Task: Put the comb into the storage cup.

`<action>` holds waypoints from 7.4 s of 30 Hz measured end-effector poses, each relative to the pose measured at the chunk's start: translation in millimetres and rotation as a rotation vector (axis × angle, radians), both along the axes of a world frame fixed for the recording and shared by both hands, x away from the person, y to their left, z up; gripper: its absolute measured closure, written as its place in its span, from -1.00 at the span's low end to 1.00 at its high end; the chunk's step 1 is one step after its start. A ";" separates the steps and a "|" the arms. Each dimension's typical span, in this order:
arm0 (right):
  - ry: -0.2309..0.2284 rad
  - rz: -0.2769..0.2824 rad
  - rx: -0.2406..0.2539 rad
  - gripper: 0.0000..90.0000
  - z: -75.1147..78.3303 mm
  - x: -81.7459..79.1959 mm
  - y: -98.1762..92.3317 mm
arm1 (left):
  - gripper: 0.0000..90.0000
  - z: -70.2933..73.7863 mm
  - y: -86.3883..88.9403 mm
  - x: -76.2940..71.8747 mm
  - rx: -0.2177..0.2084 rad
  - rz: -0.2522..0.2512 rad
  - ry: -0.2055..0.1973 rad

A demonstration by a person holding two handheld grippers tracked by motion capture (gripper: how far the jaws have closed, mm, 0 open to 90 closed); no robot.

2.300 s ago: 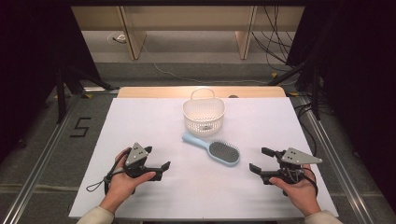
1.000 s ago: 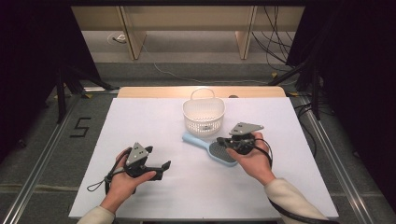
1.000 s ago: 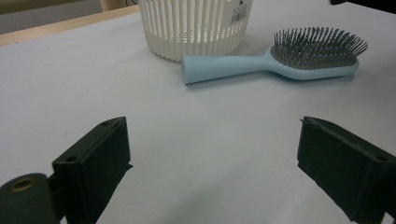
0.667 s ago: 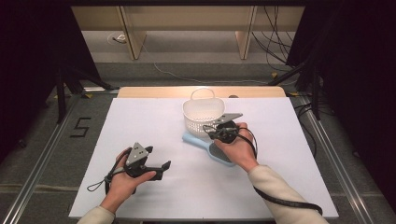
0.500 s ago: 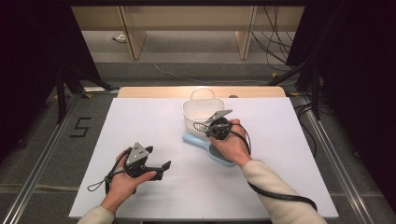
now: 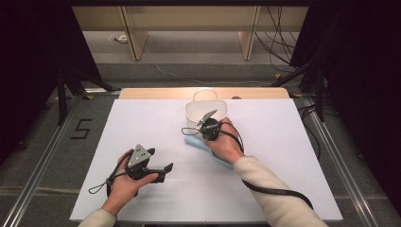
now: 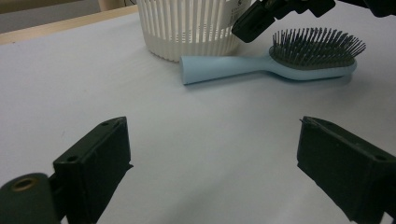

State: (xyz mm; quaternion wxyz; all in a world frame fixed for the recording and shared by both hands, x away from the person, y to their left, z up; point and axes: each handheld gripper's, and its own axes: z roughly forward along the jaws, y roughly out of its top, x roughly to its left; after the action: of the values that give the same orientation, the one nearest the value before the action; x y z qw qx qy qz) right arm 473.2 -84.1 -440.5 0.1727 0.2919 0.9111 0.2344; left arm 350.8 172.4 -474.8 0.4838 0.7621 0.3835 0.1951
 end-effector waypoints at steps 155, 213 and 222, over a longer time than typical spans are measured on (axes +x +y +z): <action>0.322 0.098 -0.136 1.00 -12.0 -104.3 -124.1 | -0.77 -2.7 0.4 0.3 0.006 0.014 0.023; 0.023 0.109 0.464 -0.64 1.3 -95.0 -201.8 | -0.77 -2.5 0.6 0.9 0.014 0.013 0.017; 0.127 0.138 0.272 -0.64 -3.9 -89.3 -187.6 | -0.78 -2.4 0.8 1.0 0.015 0.013 0.016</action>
State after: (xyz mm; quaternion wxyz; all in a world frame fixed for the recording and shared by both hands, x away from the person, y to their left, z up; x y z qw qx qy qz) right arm 383.9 -271.7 -444.4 0.0569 0.2635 0.8979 0.3480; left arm 351.8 173.3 -477.2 0.4737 0.7647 0.3908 0.1950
